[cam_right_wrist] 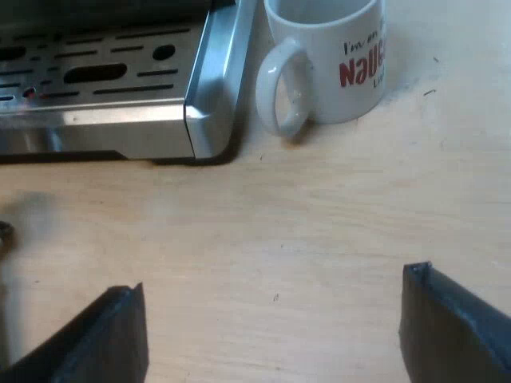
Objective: Grind coffee beans and then tamp
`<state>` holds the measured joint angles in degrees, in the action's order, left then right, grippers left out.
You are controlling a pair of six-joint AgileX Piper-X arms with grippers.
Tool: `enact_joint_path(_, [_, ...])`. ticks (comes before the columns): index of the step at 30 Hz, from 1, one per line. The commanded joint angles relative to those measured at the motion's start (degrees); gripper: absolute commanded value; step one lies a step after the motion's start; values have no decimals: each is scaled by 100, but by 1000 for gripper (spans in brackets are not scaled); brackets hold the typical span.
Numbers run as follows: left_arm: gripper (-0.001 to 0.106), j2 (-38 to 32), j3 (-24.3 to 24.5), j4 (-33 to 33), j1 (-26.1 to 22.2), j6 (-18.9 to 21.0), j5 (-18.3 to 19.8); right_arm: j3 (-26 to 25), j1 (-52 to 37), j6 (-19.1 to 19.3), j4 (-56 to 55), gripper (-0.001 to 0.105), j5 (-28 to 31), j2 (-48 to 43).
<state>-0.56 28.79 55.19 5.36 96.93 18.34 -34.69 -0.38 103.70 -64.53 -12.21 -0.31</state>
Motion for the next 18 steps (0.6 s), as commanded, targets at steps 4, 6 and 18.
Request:
enact_joint_path(4, [66, -238, -248, -289, 23, 9, -25, 154, -1, 58, 39, 67, -54, -267])
enact_joint_path(6, [66, -238, -248, -288, 23, 9, -25, 230, -1, 58, 39, 67, -54, -267])
enact_joint_path(18, [66, -238, -248, -288, 23, 9, -4, 245, -1, 12, 45, 67, -54, -267])
